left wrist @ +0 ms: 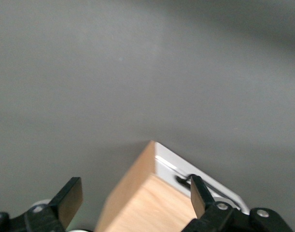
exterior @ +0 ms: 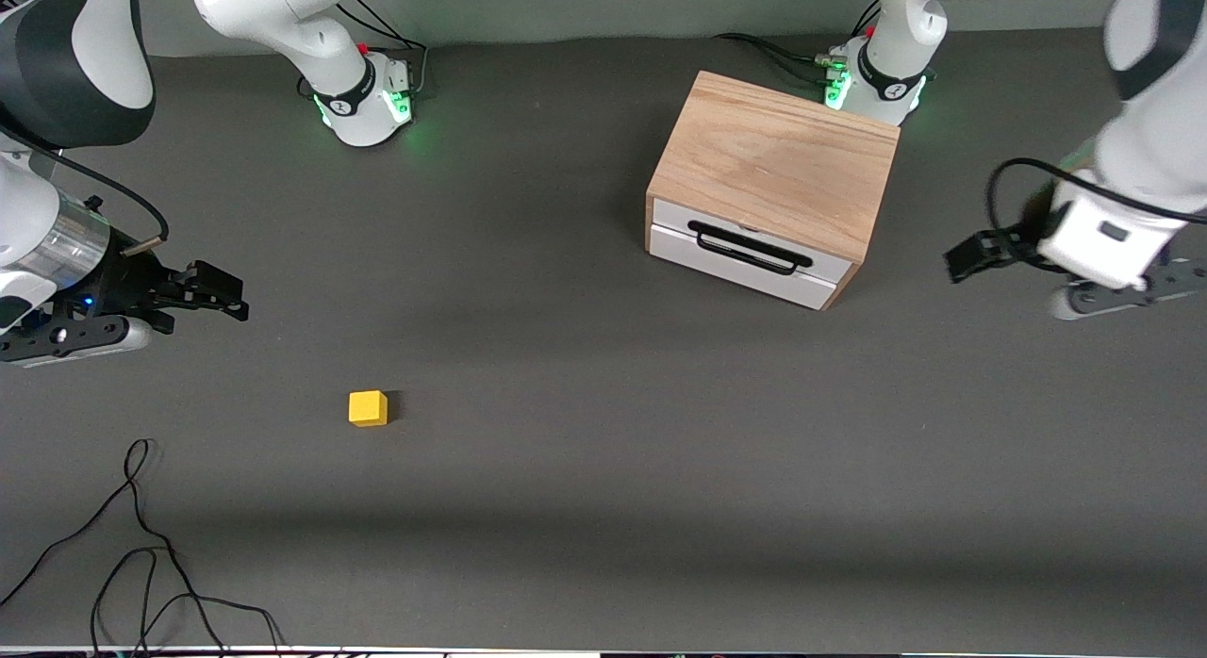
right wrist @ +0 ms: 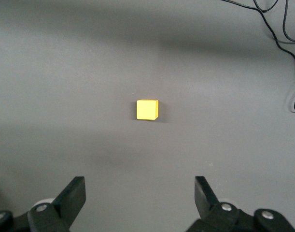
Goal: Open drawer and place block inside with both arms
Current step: 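Move the left gripper to the black drawer handle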
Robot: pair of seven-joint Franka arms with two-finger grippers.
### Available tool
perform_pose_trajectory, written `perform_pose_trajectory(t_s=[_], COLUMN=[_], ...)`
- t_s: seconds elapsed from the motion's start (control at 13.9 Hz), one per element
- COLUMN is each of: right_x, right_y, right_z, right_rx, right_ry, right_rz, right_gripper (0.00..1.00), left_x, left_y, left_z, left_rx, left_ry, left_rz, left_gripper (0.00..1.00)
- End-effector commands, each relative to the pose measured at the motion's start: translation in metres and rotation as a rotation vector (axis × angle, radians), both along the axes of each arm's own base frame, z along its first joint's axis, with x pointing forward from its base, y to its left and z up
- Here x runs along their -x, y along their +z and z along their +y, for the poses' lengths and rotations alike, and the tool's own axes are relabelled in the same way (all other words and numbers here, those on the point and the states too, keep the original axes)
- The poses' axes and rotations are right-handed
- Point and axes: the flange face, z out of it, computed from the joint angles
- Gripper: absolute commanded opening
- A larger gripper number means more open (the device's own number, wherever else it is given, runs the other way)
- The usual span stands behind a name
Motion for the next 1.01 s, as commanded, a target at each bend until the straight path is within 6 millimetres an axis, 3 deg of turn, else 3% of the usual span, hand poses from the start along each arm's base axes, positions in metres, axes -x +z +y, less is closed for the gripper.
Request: perform_pose_trajectory(t_s=[0.0, 0.5, 0.72, 0.93], right_x=[-0.005, -0.005, -0.005, -0.005], right_y=[0.007, 0.007, 0.011, 0.011], right_z=[0.005, 0.003, 0.005, 0.006], right_rx=[0.014, 0.015, 0.014, 0.014], right_ry=[-0.010, -0.009, -0.009, -0.008], right_rz=[-0.005, -0.007, -0.014, -0.014], right_gripper=[1.00, 1.00, 1.00, 1.00], left_x=[0.008, 0.048, 0.054, 0.065], left_y=[-0.007, -0.026, -0.045, -0.062], left_z=[-0.051, -0.189, -0.218, -0.231], left_rx=[0.016, -0.002, -0.037, -0.104], left_ry=[0.155, 0.594, 0.887, 0.899], left_rz=[-0.004, -0.027, 0.004, 0.028], left_gripper=[1.00, 1.00, 1.00, 1.00])
